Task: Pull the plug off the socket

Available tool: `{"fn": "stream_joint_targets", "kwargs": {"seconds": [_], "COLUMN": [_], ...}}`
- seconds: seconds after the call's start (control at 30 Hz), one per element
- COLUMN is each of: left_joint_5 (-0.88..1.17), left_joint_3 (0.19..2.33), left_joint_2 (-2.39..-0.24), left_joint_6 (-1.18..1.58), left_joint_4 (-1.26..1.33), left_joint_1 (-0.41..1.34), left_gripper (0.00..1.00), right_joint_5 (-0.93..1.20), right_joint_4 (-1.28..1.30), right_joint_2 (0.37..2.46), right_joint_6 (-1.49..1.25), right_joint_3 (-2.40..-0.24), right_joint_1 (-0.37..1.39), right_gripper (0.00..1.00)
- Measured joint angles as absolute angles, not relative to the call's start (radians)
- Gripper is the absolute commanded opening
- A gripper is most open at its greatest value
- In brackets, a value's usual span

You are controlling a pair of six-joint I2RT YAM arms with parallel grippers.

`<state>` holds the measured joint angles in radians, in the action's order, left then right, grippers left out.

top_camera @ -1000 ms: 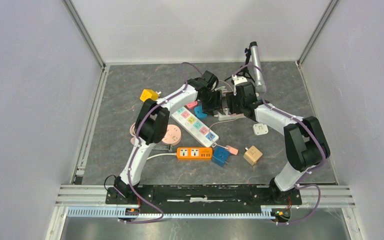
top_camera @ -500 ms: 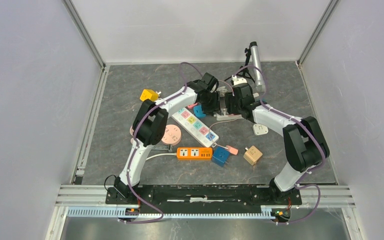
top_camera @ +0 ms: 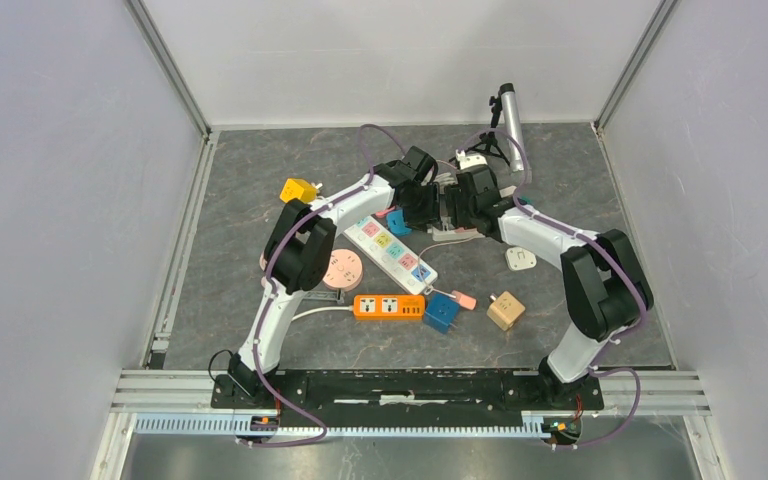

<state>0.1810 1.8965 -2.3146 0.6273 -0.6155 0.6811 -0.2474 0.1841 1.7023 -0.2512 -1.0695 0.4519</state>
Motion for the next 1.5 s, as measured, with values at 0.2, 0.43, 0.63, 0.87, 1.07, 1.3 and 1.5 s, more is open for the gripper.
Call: {"fn": "stream_joint_targets", "kwargs": {"seconds": [0.2,0.43,0.63,0.87,1.07,1.3,1.5], "left_joint_5": [0.179,0.175,0.174,0.175,0.178,0.183,0.185], "left_joint_3": [1.896,1.895,1.892,1.886,1.885,1.885,1.885], "left_joint_2": [-2.314,-2.312,-2.31,-2.305,-2.304,-2.304,-2.304], "left_joint_6": [0.627,0.627,0.627,0.627,0.628,0.628,0.628], "left_joint_4": [-0.617,-0.619,-0.617,-0.622,-0.628,-0.632,-0.635], "left_joint_1": [0.681,0.681,0.681,0.68,0.68,0.68,0.68], "left_gripper": [0.46,0.44,0.43,0.43,0.43,0.42,0.42], "right_joint_5": [-0.197,-0.18,-0.181,-0.097,-0.17,-0.168,-0.118], "right_joint_4": [0.186,0.183,0.181,0.094,0.098,0.112,0.112], "right_joint_2": [1.697,1.695,1.689,1.638,1.637,1.633,1.632], "right_joint_6": [-0.265,-0.265,-0.265,-0.292,-0.268,-0.258,-0.267], "right_joint_3": [-1.069,-1.065,-1.06,-0.977,-0.975,-0.978,-0.978], "right_joint_1": [0.427,0.421,0.421,0.383,0.426,0.427,0.405], "right_gripper": [0.0,0.0,0.0,0.0,0.0,0.0,0.0]}}
